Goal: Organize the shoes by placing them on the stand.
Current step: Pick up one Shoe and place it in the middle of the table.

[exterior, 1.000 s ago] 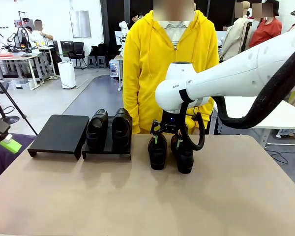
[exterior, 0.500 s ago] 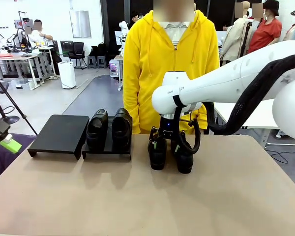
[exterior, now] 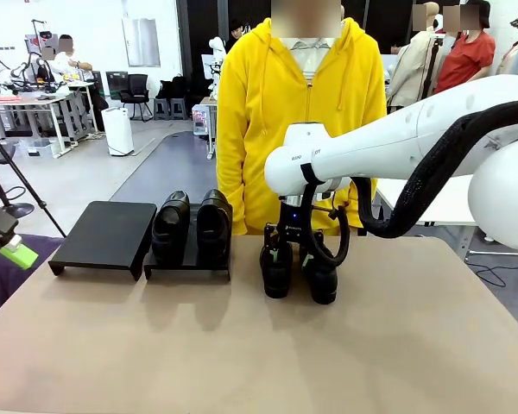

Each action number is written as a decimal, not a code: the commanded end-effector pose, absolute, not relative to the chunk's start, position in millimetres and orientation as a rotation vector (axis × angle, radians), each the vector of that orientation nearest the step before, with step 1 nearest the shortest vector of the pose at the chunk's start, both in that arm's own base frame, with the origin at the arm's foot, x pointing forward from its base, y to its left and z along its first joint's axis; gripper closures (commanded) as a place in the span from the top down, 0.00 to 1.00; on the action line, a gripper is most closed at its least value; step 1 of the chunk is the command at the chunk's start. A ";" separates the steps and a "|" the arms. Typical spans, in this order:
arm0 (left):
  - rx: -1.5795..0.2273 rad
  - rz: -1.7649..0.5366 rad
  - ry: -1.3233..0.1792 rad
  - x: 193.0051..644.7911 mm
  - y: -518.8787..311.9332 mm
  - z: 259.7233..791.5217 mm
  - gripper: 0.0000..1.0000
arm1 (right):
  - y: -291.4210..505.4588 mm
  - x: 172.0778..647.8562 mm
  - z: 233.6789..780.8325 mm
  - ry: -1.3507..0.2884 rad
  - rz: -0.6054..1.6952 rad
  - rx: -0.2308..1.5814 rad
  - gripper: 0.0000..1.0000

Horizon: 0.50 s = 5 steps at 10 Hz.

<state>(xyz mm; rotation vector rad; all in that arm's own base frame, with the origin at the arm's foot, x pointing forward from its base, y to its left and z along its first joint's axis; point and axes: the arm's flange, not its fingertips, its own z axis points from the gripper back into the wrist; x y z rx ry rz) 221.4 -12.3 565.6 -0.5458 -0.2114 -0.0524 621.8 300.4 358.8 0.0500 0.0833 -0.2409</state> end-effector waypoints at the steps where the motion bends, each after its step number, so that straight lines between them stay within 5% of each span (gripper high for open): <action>1: -0.566 -0.047 -0.209 220.3 -13.5 566.3 1.00 | 304.8 626.7 357.9 0.093 -0.253 0.062 0.00; 5: -0.566 -0.047 -0.209 220.3 -13.5 566.3 1.00 | 307.7 627.1 357.0 0.104 -0.249 0.047 0.00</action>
